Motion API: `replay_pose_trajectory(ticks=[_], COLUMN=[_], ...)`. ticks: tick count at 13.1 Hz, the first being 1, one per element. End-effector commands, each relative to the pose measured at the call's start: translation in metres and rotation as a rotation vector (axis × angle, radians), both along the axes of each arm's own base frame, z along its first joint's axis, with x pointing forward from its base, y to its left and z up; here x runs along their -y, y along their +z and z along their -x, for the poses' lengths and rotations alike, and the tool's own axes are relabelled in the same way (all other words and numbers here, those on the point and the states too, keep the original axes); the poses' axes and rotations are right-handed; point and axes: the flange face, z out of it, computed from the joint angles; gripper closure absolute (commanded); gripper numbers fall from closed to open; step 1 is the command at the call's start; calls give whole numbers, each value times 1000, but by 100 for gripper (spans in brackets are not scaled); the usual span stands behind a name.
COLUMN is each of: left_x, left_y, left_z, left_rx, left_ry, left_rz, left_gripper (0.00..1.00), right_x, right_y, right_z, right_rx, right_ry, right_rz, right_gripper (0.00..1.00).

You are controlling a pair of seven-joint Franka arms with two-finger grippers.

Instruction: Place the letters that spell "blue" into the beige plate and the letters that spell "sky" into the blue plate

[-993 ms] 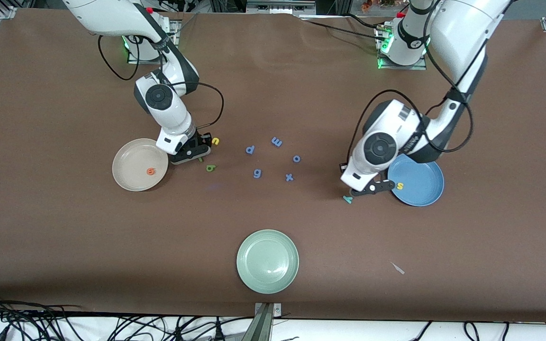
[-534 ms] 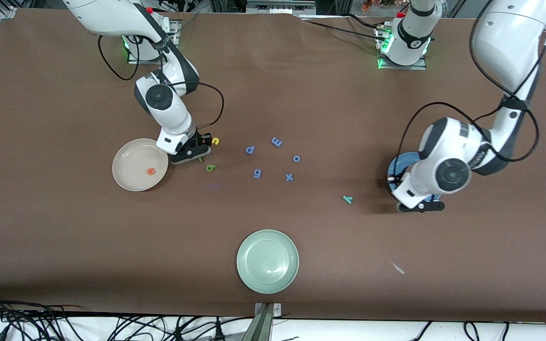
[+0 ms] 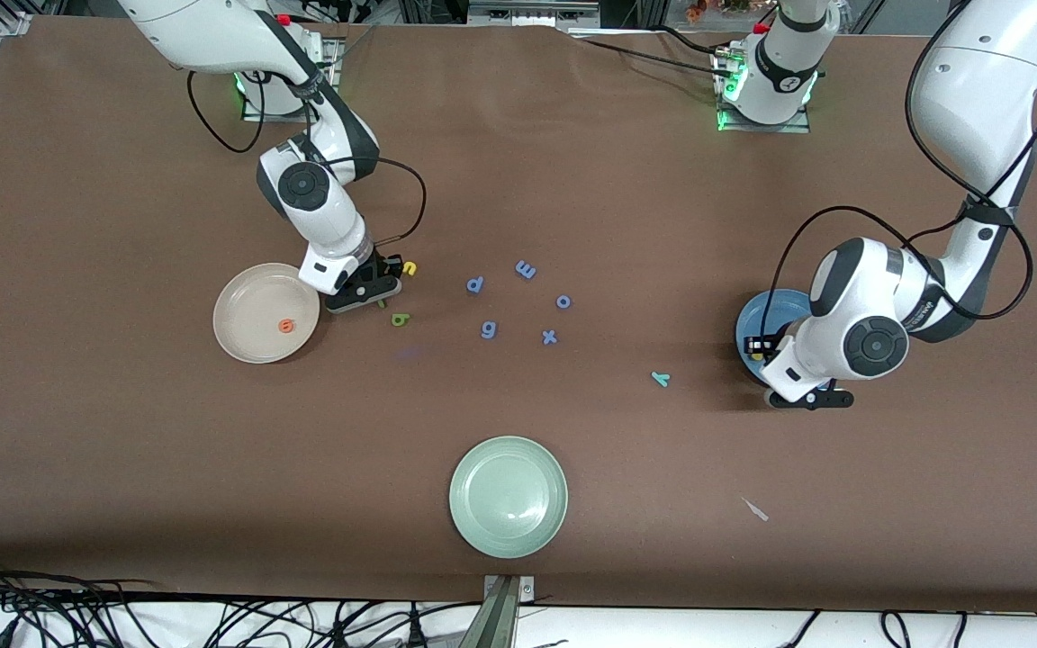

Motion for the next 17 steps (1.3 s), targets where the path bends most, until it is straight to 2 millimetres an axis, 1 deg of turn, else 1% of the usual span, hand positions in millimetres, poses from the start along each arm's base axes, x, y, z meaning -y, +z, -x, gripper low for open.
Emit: replay_pose_trajectory(ticks=[1,2,3,4,5,6,7,8,9,10,11,12,13,14,15,16,17], left_x=[27,48,65,86,105,110,125,145,154,158,159,155,153,141,139,138,139], left_y=[29,41,44,39,35,33,26,18,9,-1,-7,-15,-26,-34,-40,-46,-49], left_z=[2,3,6,11,13,7,5,3,-2,-7,-11,-13,-13,-17,-18,-18,-18], left_rx=[39,61,73,78,78,83,78,89,108,134,162,169,163,179,189,185,191], left_ry=[11,60,118,147,181,228,264,295,348,398,428,450,457,463,466,479,495], left_rz=[-23,-21,-37,-51,-53,-53,-50,-44,-30,-7,24,25,12,-11,-7,-9,-9], left_gripper=[0,0,0,0,0,0,0,0,0,0,3,7,11,17,19,22,30], right_x=[-1,0,1,6,17,28,44,63,80,95,114,131,140,140,140,137,130], right_y=[-2,-2,2,6,16,25,38,50,59,65,66,64,63,62,62,61,62], right_z=[2,1,-1,-5,-12,-19,-27,-37,-46,-53,-56,-60,-60,-60,-60,-59,-58], right_rx=[12,13,21,26,35,27,19,12,-1,-26,-40,-47,-50,-52,-53,-53,-50], right_ry=[3,3,9,7,11,39,68,97,135,155,175,184,172,157,142,123,109], right_rz=[-3,-2,-3,4,21,50,84,114,140,164,181,190,192,190,185,184,179], right_gripper=[87,96,100,100,100,100,100,100,100,100,100,100,91,64,51,48,47])
